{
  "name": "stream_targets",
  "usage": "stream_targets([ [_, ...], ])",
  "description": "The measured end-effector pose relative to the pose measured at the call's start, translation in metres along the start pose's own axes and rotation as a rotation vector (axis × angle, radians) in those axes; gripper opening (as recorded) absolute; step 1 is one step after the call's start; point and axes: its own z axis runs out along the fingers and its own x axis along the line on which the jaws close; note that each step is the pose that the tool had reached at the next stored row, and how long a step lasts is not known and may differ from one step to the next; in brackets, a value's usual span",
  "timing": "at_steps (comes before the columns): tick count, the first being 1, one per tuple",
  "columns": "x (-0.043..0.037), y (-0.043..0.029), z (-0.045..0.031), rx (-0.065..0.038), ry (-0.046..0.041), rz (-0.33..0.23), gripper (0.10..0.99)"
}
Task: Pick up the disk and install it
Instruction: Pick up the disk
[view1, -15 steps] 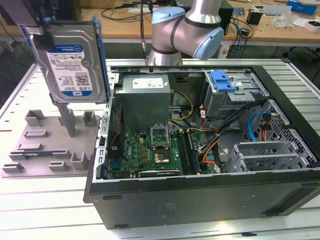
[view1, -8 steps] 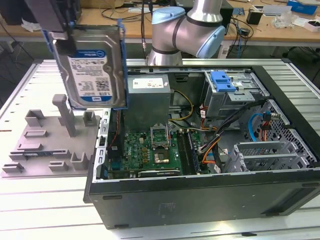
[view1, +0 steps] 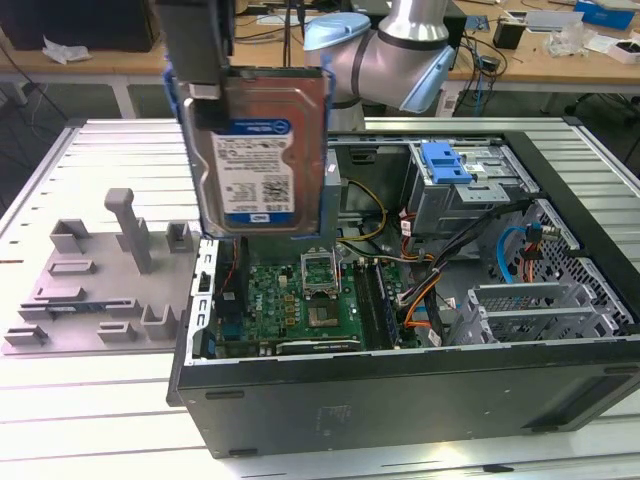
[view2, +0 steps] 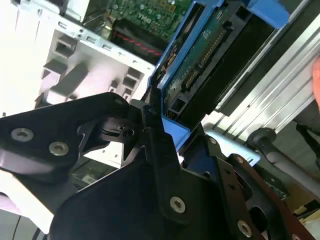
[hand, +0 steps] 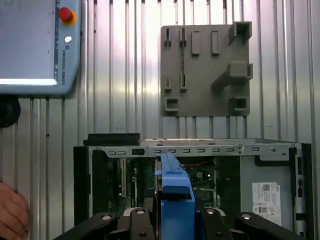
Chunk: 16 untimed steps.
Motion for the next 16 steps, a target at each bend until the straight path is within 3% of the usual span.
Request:
stream_targets([
  [12, 0.0311, -0.0506, -0.0008, -0.006, 0.0001, 0.0, 0.369],
  [14, 0.0365, -0.0602, -0.001, -0.008, 0.0002, 0.0, 0.369],
  [16, 0.0445, -0.0761, -0.0013, -0.009, 0.0001, 0.0, 0.369],
])
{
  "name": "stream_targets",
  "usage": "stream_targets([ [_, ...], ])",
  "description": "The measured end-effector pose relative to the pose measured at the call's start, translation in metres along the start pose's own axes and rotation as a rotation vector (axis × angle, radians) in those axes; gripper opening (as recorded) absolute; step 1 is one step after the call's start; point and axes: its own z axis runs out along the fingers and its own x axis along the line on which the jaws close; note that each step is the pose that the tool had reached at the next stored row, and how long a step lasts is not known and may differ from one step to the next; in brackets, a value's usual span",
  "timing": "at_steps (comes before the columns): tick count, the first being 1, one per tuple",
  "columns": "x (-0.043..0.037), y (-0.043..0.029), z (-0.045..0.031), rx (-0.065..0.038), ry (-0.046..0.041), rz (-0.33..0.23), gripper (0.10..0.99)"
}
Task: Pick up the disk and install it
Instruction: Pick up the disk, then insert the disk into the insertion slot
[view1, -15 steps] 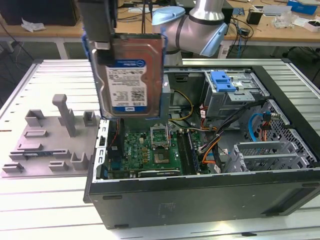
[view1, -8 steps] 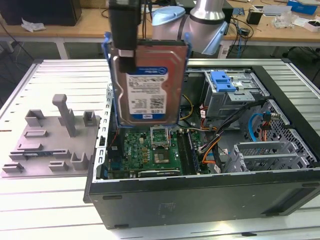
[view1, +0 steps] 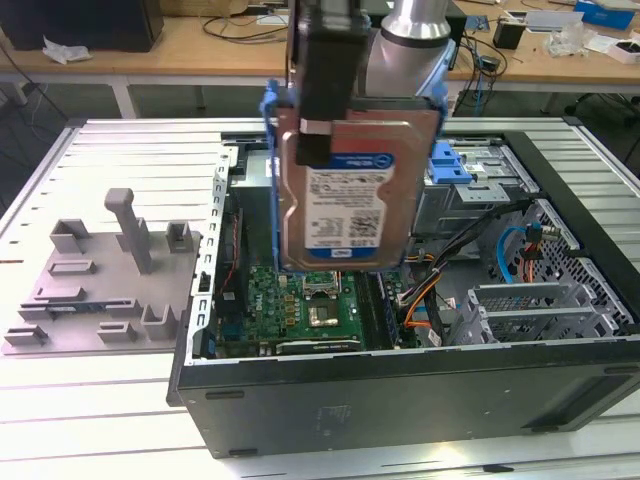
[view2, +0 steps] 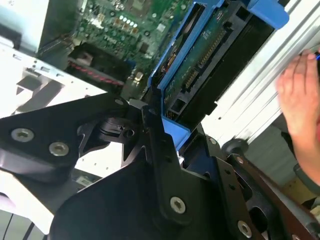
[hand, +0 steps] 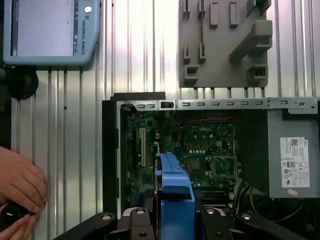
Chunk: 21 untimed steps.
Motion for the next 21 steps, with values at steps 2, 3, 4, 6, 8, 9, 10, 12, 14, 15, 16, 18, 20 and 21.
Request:
stream_targets([
  [2, 0.0054, -0.0116, -0.0004, -0.001, 0.0, 0.0, 0.369],
  [3, 0.007, -0.0155, -0.0005, -0.001, 0.0001, 0.0, 0.369],
  [4, 0.0098, -0.022, -0.0007, -0.002, 0.0, 0.0, 0.369],
  [6, 0.0124, -0.0286, -0.0009, -0.002, 0.0, 0.0, 0.369],
  [8, 0.0124, -0.03, -0.001, -0.003, 0.0, 0.0, 0.369],
  [9, 0.0124, -0.03, -0.001, -0.003, 0.0, 0.0, 0.369],
  [10, 0.0124, -0.03, -0.0011, -0.003, 0.0, 0.0, 0.369],
  [12, 0.0124, -0.0301, -0.0011, -0.003, 0.0001, 0.0, 0.369],
  [14, 0.0125, -0.0302, -0.0011, -0.003, 0.0001, 0.0, 0.369],
  [15, 0.0125, -0.0303, -0.0011, -0.003, 0.0001, 0.0, 0.369],
  [16, 0.0124, -0.0305, -0.0011, -0.003, 0.0001, 0.0, 0.369],
  [18, 0.0124, -0.0309, -0.0011, -0.003, 0.0001, 0.0, 0.369],
  [20, 0.0124, -0.0309, -0.0011, -0.003, 0.0001, 0.0, 0.369],
  [21, 0.0124, -0.031, -0.0011, -0.003, 0.0, 0.0, 0.369],
])
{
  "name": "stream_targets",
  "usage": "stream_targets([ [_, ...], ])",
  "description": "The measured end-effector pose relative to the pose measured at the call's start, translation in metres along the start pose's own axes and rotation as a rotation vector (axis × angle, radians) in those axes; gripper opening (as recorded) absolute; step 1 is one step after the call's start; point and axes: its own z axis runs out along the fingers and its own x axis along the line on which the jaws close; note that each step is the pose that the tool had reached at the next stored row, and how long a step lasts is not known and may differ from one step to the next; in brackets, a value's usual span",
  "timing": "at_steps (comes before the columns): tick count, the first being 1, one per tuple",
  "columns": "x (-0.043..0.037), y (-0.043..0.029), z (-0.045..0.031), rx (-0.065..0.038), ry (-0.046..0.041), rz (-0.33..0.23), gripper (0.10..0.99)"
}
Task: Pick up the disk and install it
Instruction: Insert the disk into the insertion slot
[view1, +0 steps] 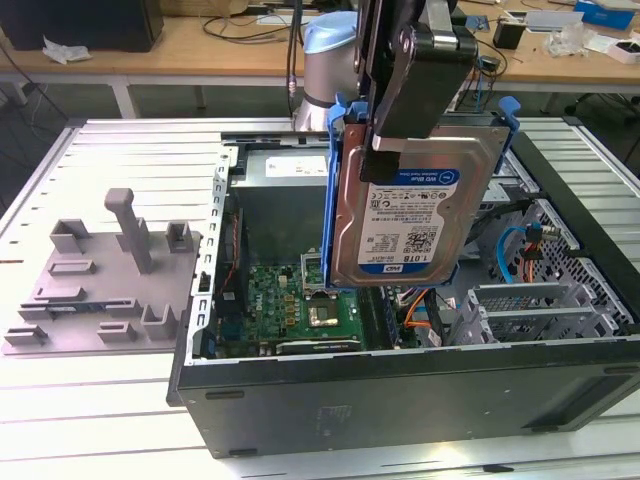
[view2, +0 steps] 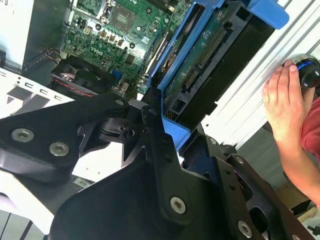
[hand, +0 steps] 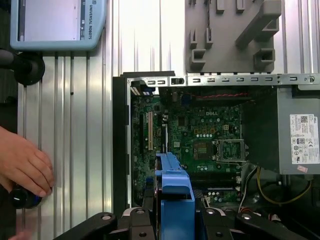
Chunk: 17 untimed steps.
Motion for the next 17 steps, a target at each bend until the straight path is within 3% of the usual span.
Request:
stream_targets([
  [13, 0.0, -0.0005, 0.0001, 0.0, -0.001, 0.0, 0.369],
  [14, 0.0003, -0.0004, 0.0001, 0.001, -0.0028, 0.0, 0.369],
  [17, 0.0035, -0.0005, 0.0006, 0.002, -0.0271, -0.001, 0.369],
])
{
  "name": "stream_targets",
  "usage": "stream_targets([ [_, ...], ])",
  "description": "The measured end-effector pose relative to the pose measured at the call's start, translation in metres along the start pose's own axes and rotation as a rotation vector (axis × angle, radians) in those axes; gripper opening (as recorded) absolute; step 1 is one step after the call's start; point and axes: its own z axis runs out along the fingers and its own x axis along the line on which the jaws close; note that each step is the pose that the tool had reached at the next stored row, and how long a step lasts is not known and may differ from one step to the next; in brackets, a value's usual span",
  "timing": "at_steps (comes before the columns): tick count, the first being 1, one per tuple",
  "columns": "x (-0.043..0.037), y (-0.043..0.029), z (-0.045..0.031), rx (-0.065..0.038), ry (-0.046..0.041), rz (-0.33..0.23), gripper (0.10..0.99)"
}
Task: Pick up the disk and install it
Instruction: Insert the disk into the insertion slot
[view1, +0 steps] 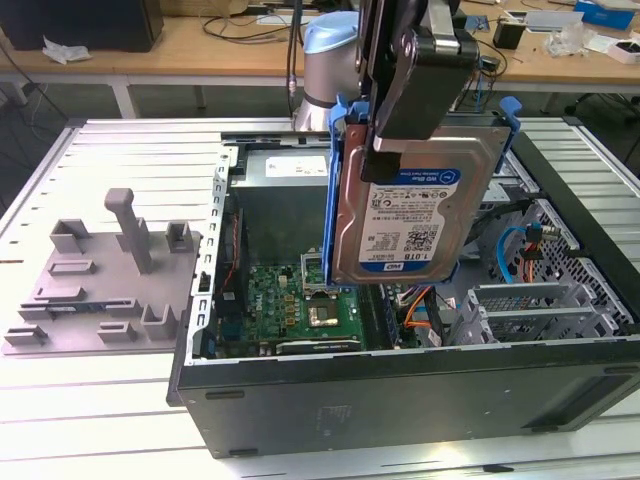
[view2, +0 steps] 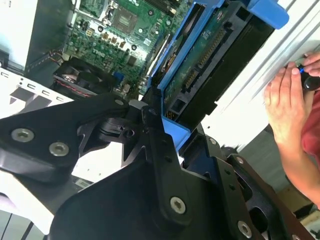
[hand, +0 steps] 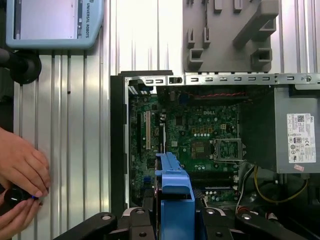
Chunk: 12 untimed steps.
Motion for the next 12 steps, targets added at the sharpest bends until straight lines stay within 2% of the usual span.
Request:
stream_targets([
  [1, 0.001, 0.0, 0.0001, 0.0, -0.0066, 0.0, 0.369],
  [3, 0.0056, -0.0001, 0.0006, 0.0, -0.0256, -0.001, 0.369],
  [4, 0.0077, -0.0001, 0.0007, 0.0, -0.0289, -0.002, 0.369],
  [6, 0.0111, -0.0004, 0.0008, 0.0, -0.0308, -0.002, 0.369],
  [12, 0.0117, -0.0058, 0.0005, 0.001, -0.0345, -0.003, 0.369],
])
